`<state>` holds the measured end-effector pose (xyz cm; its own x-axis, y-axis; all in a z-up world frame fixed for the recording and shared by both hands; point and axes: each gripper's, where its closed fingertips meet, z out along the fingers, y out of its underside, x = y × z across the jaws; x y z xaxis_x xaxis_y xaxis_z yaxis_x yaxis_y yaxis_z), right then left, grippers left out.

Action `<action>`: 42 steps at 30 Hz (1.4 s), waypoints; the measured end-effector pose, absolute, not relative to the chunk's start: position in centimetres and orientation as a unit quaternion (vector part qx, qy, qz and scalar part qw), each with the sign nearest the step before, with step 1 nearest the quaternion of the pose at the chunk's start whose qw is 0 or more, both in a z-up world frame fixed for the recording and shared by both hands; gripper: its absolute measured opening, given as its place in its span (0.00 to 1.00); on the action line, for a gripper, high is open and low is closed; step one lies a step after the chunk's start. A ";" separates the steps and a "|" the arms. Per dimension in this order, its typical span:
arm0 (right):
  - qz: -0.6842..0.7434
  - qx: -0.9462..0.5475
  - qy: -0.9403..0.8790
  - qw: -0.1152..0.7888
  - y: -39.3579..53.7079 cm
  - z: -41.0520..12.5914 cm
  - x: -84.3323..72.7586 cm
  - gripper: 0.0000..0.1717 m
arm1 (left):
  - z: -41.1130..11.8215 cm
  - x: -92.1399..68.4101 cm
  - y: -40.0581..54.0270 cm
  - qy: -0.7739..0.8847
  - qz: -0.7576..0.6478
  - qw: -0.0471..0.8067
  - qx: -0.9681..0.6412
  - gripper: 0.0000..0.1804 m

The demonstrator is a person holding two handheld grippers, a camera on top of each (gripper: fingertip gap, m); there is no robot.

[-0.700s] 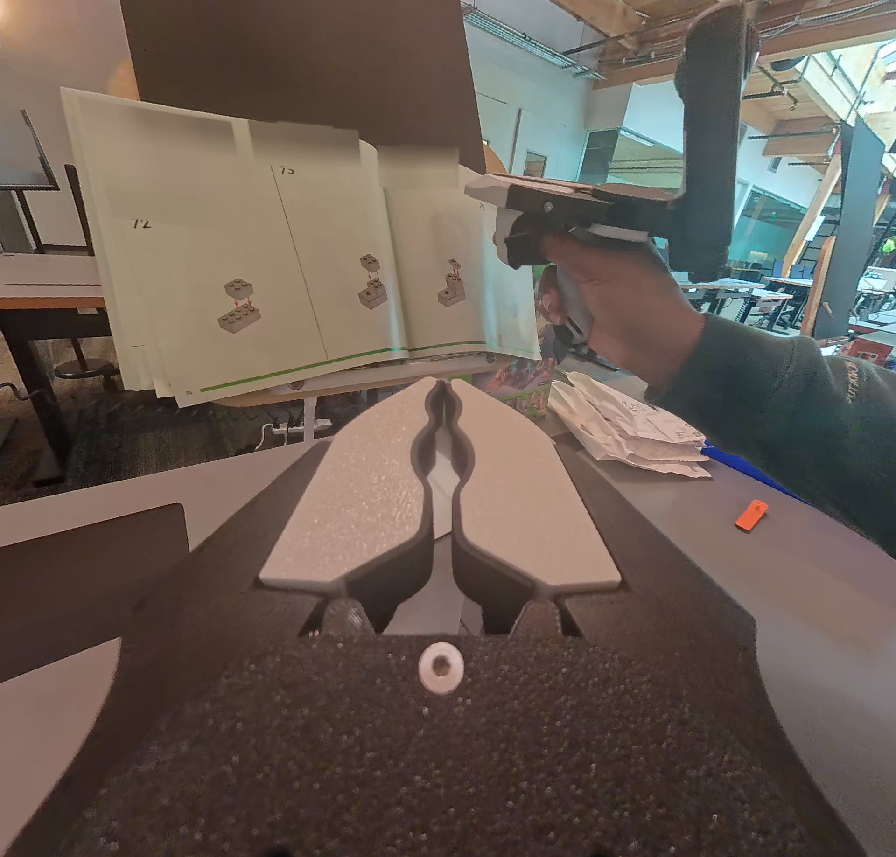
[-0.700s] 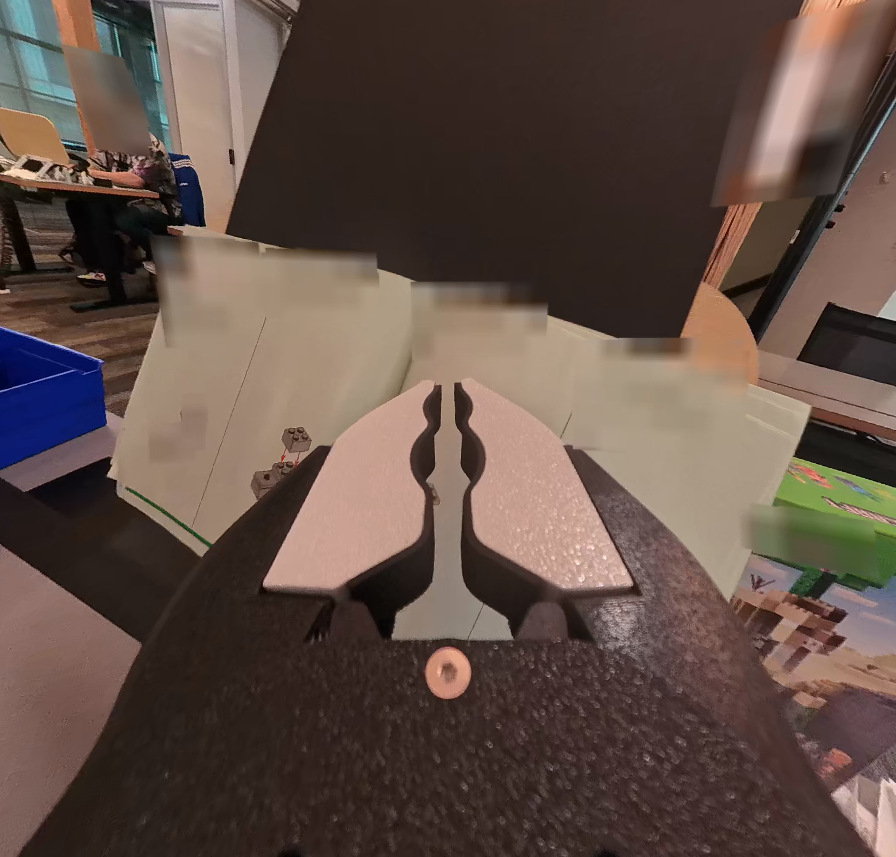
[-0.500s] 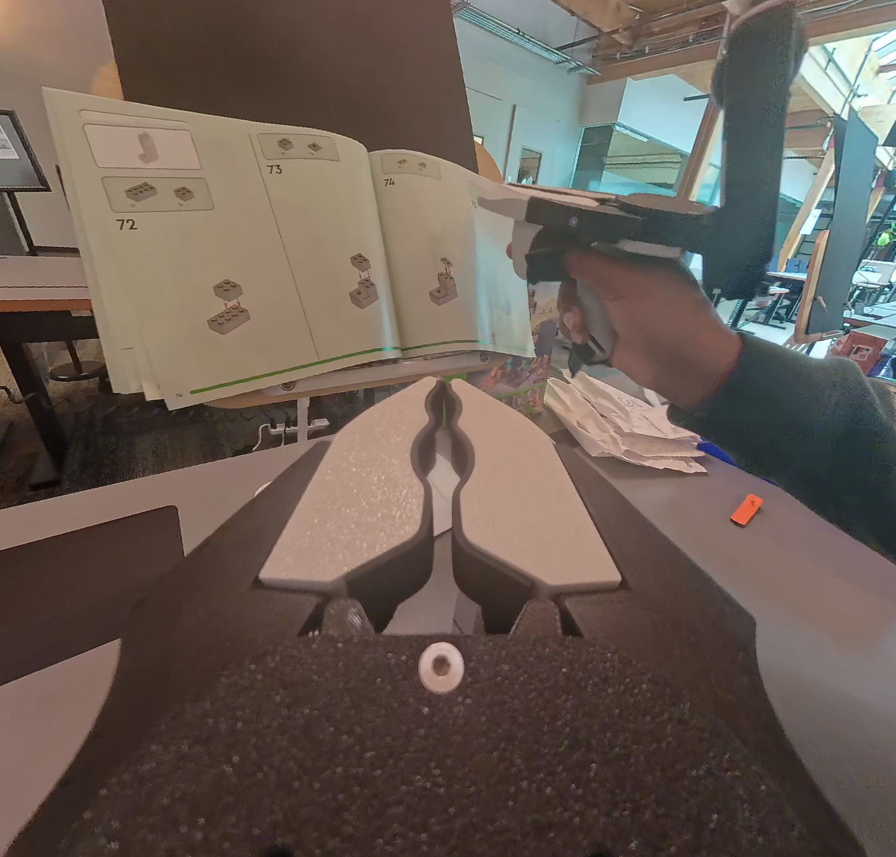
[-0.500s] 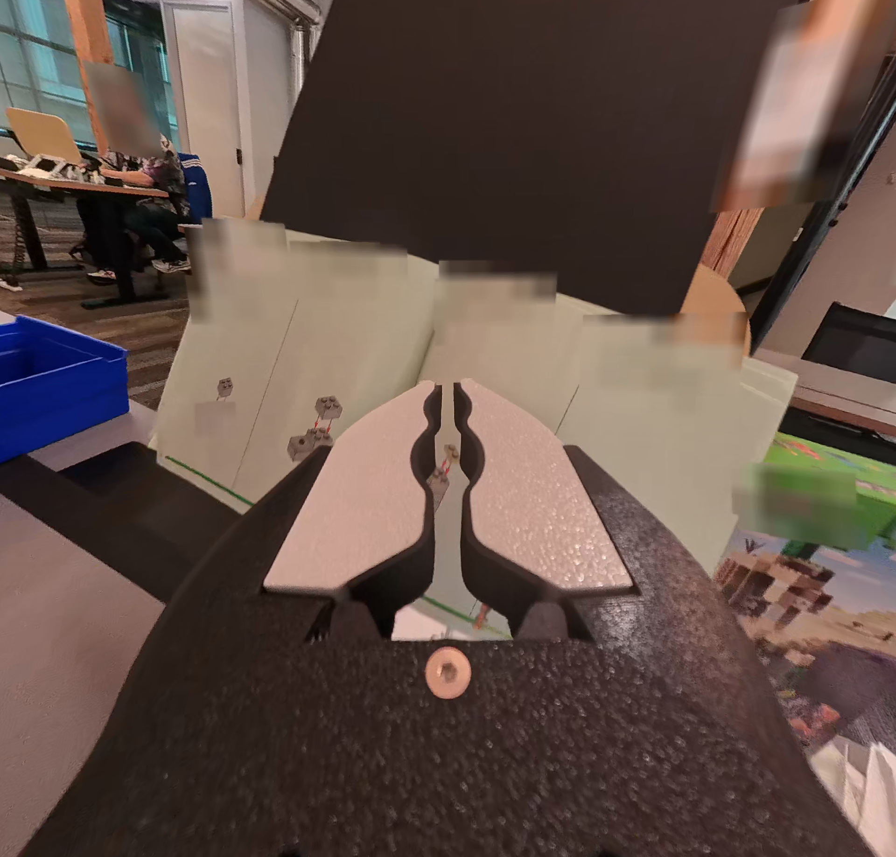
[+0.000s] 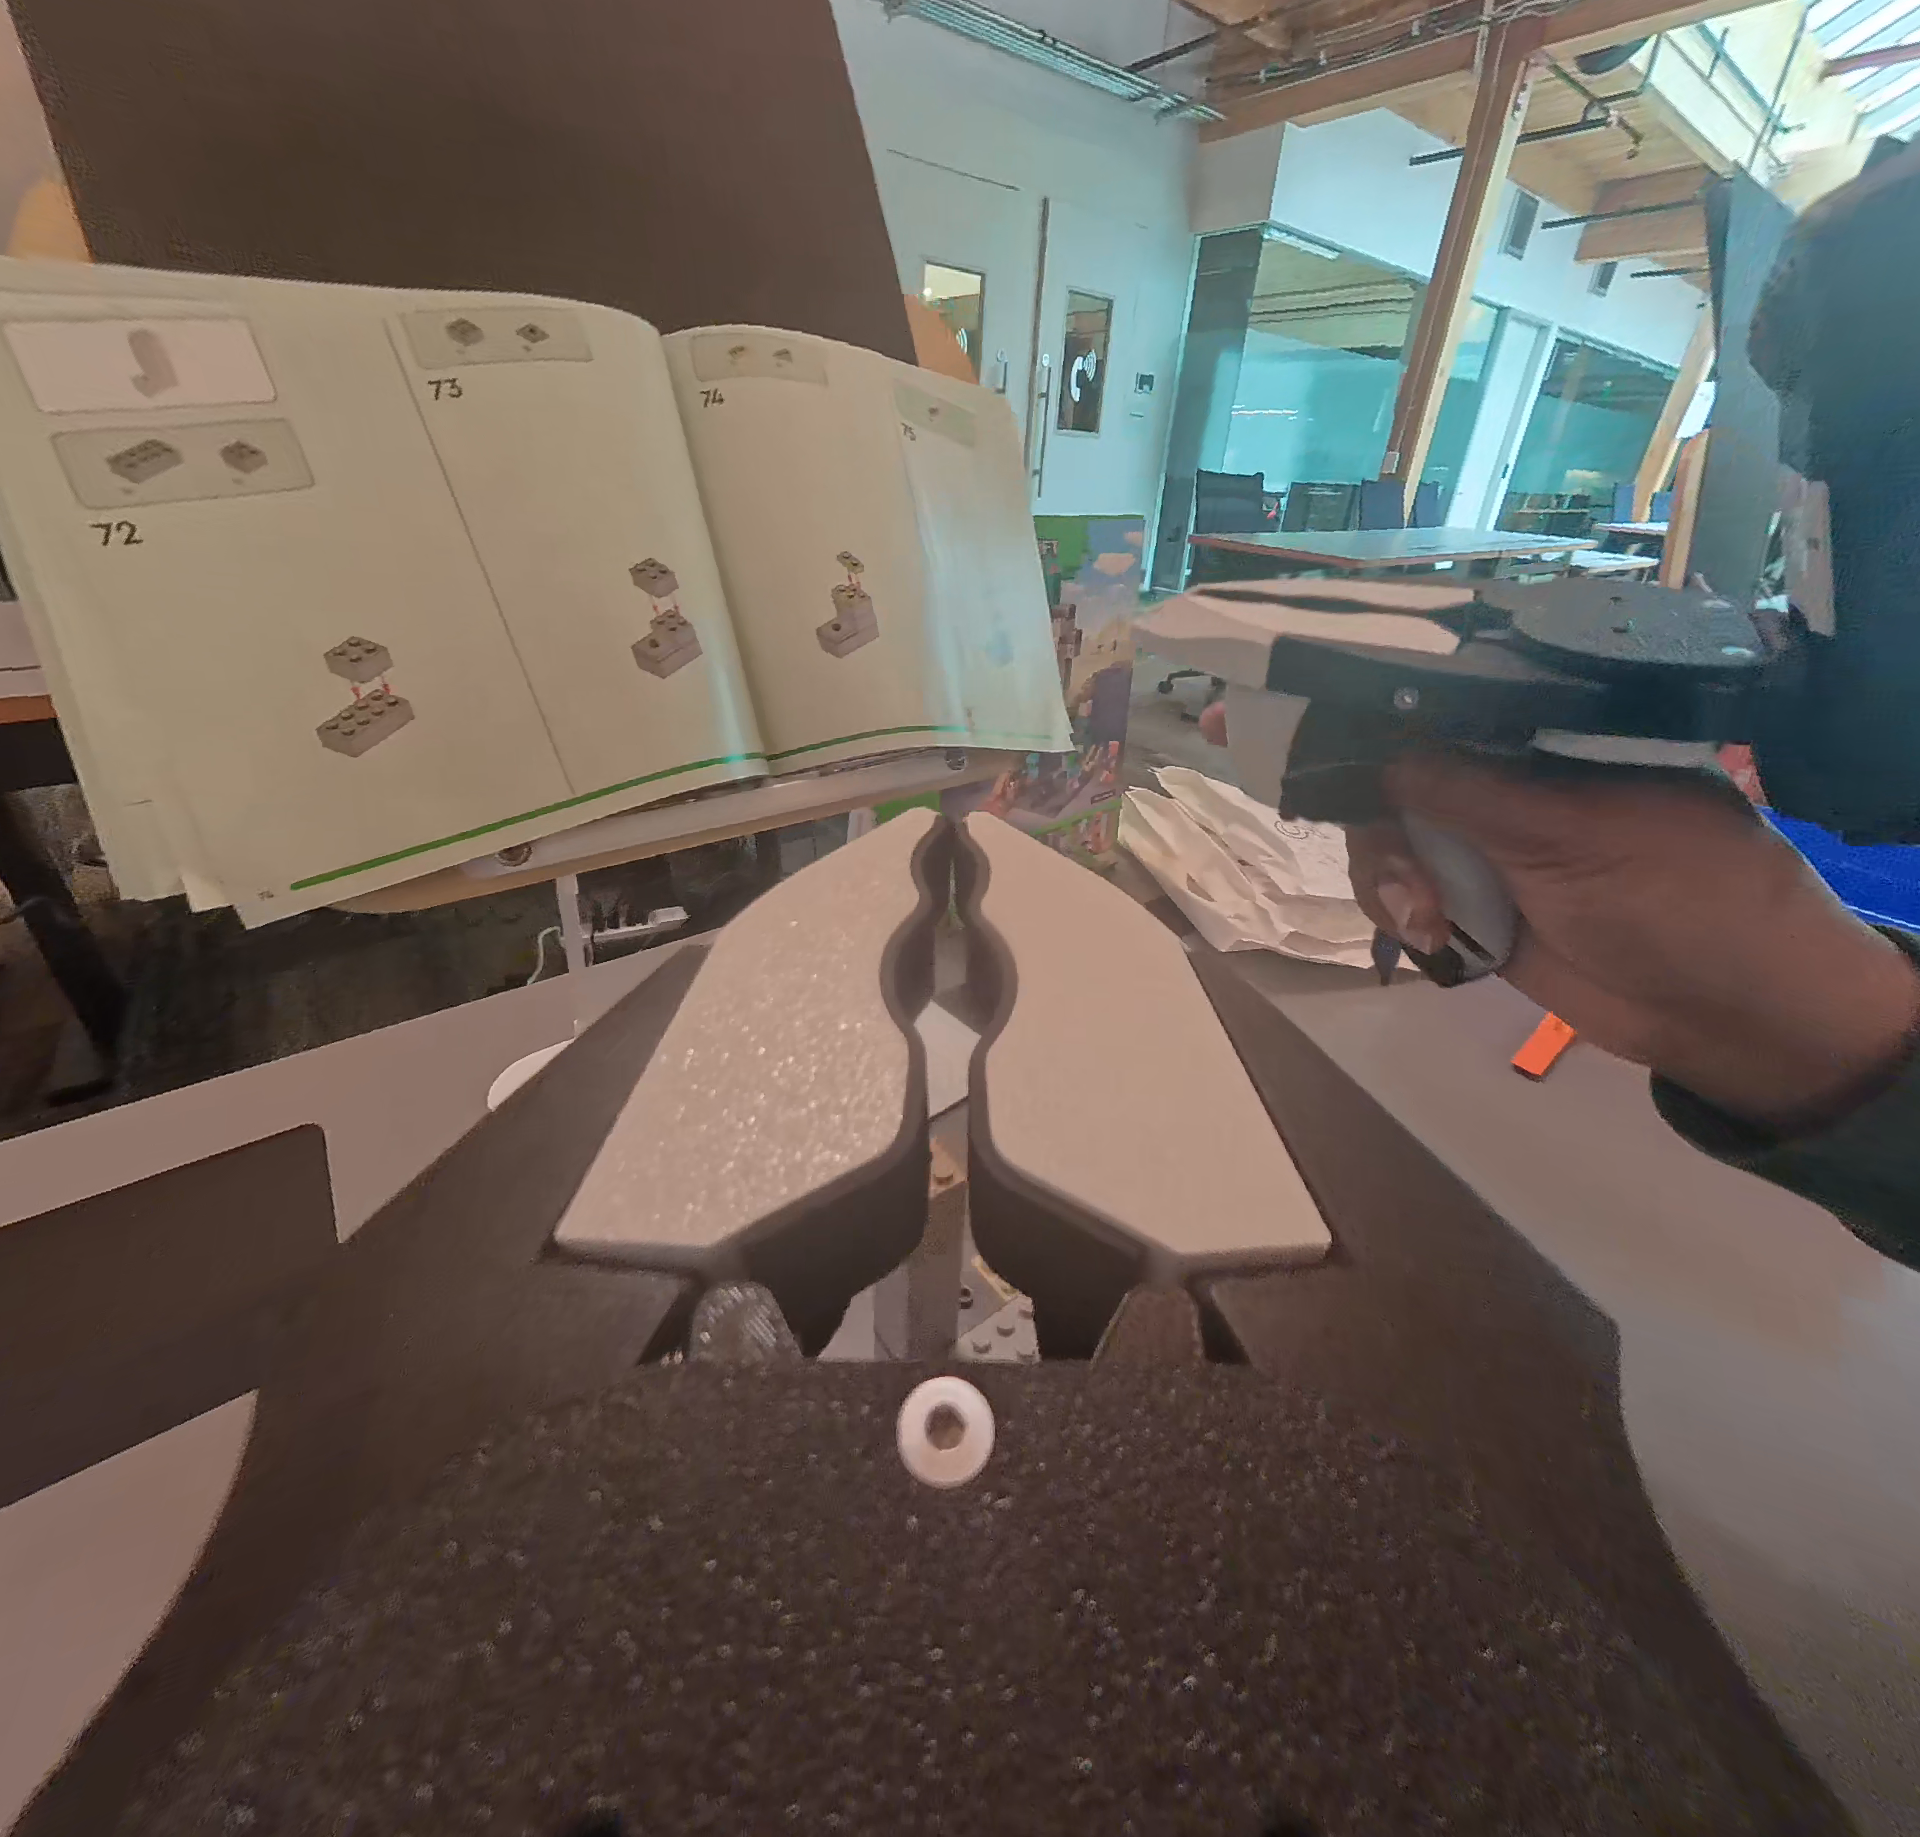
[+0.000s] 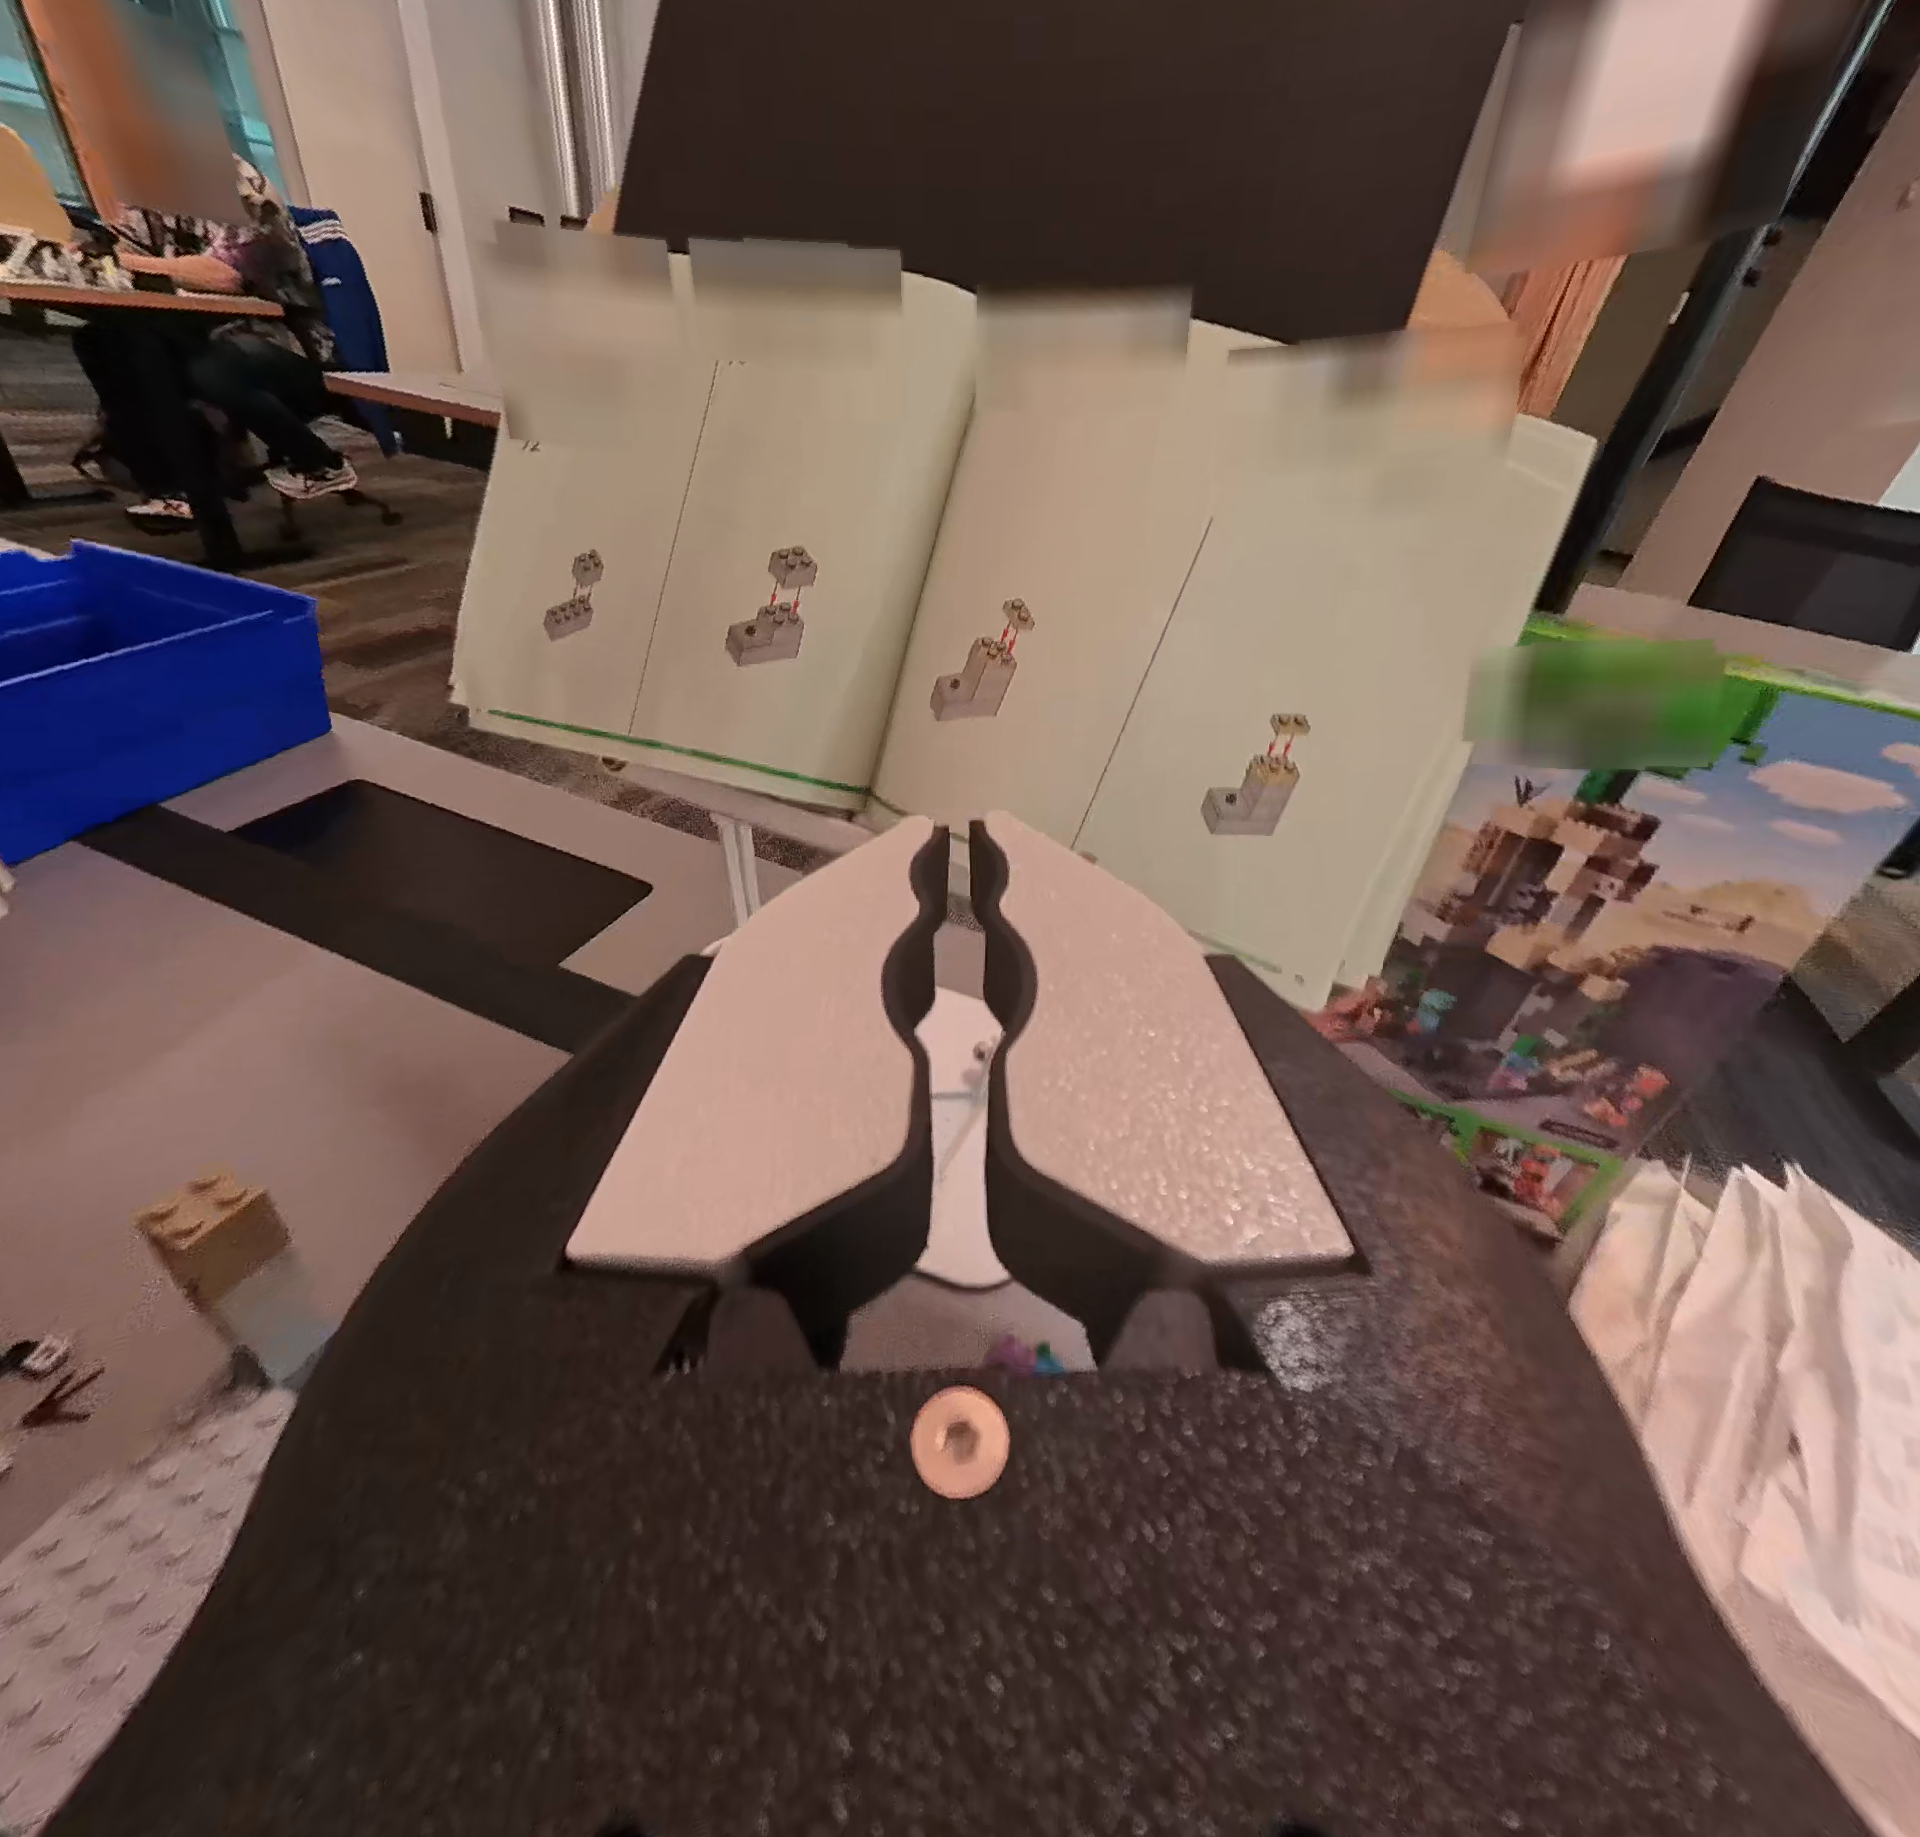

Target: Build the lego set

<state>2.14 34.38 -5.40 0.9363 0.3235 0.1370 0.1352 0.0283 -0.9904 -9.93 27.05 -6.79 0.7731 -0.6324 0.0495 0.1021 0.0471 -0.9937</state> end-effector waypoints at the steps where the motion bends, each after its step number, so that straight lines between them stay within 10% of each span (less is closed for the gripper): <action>1: 0.067 -0.695 -0.163 0.697 33.7 -5.6 2.3 0.02 | -6.7 -9.7 26.8 0.211 -0.266 0.693 -0.636 0.00; 42: 0.097 -0.731 -0.190 0.648 22.7 -17.4 2.3 0.04 | -15.8 -17.2 15.5 0.205 -0.155 0.639 -0.725 0.00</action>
<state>2.28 22.69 -17.39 0.9088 0.4039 0.1046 0.1524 -0.0878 -0.9844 -17.21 15.49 -15.81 0.8677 -0.4957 -0.0368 -0.0989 -0.0996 -0.9901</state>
